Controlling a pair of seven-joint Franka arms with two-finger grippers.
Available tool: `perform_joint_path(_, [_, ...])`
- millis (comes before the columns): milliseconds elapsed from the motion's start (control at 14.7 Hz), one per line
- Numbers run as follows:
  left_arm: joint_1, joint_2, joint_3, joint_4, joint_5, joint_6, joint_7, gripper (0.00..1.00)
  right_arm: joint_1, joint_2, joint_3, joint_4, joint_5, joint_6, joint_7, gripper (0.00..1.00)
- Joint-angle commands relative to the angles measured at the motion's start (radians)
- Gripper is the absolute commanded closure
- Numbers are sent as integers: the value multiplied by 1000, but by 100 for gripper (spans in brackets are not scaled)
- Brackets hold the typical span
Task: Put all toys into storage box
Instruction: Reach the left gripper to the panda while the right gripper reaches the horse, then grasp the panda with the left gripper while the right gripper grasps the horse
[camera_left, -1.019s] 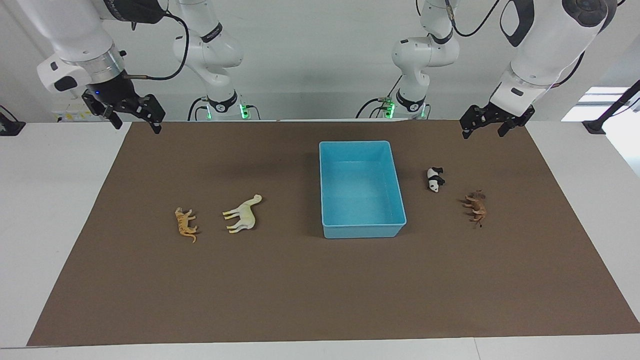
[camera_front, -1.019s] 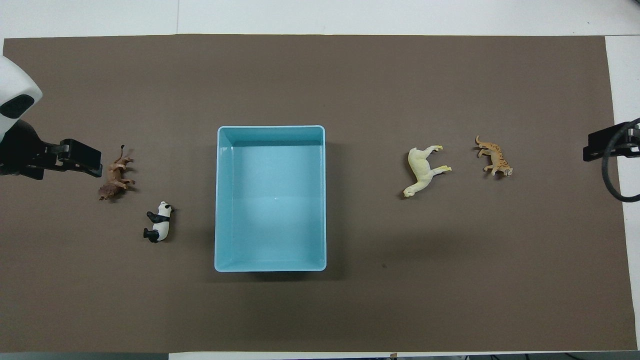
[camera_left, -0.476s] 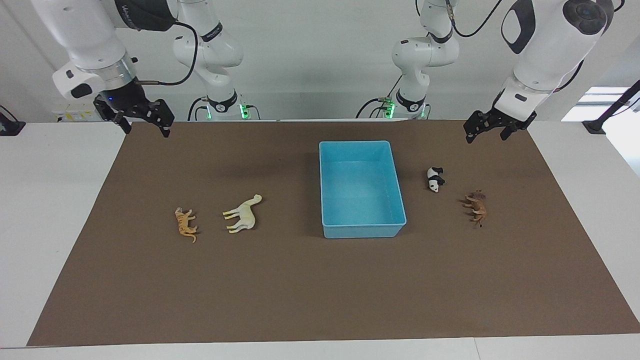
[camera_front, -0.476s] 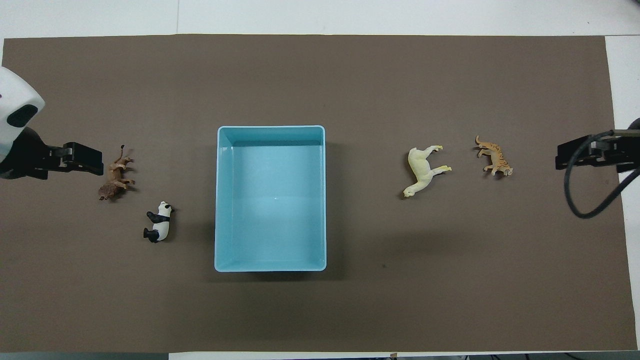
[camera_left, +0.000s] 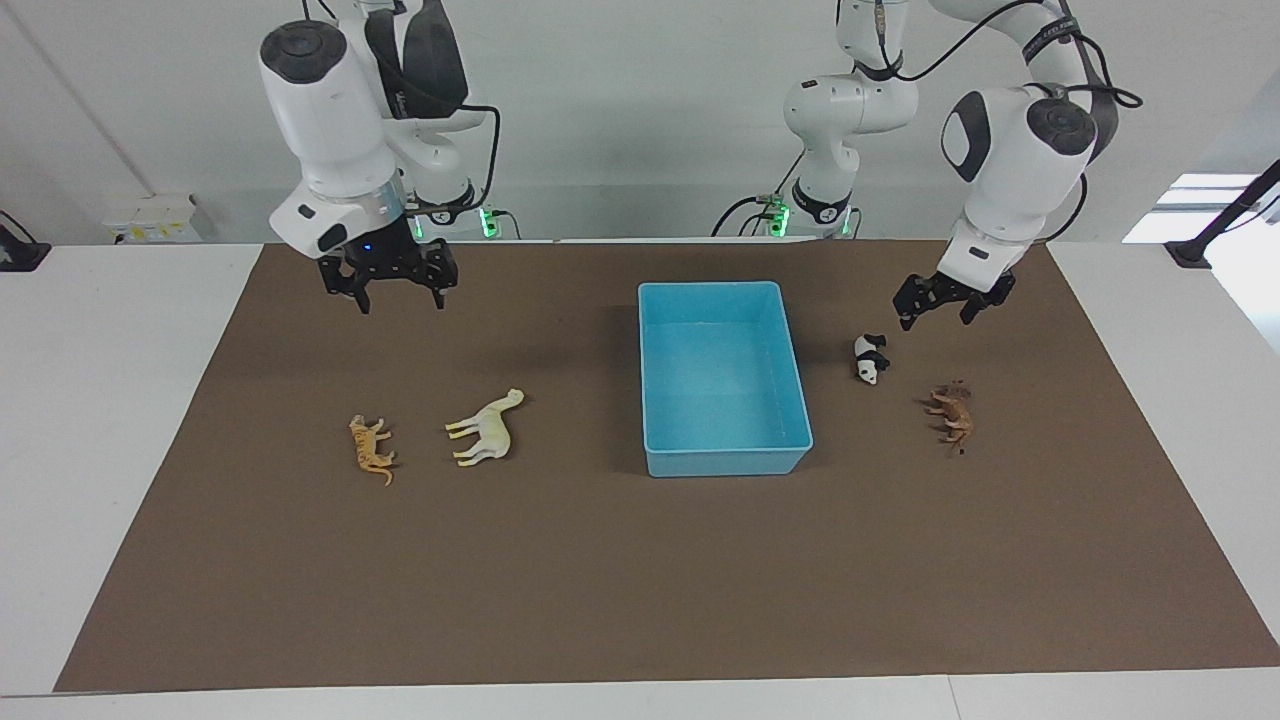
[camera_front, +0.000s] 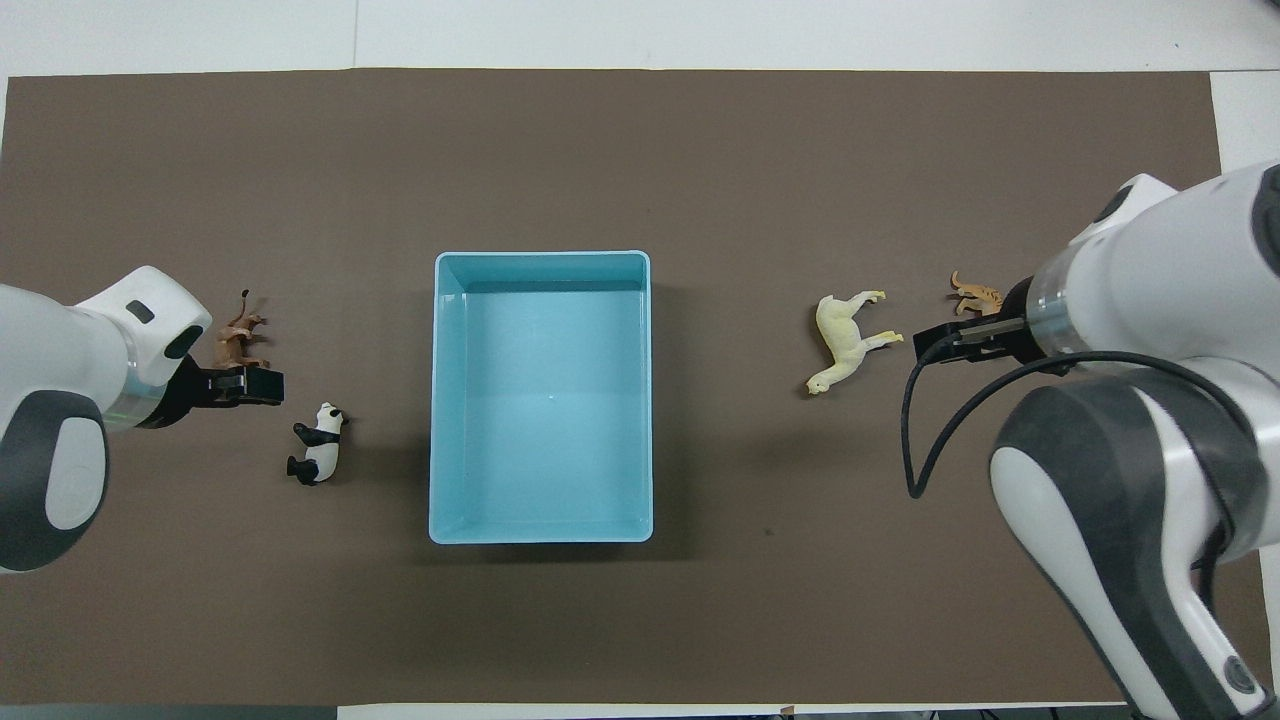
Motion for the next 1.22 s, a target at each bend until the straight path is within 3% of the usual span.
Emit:
perform_joint_path(0, [3, 10, -3, -124, 13, 155, -3, 0, 25, 21, -4, -110, 9, 146, -19, 0])
perform_joint_path(340, [-9, 84, -3, -169, 13, 231, -5, 0, 48, 84, -4, -252, 8, 445, -60, 0])
perform_joint_path(1155, [-38, 69, -3, -270, 14, 271, -3, 0, 57, 292, -4, -254, 8, 736, -115, 0])
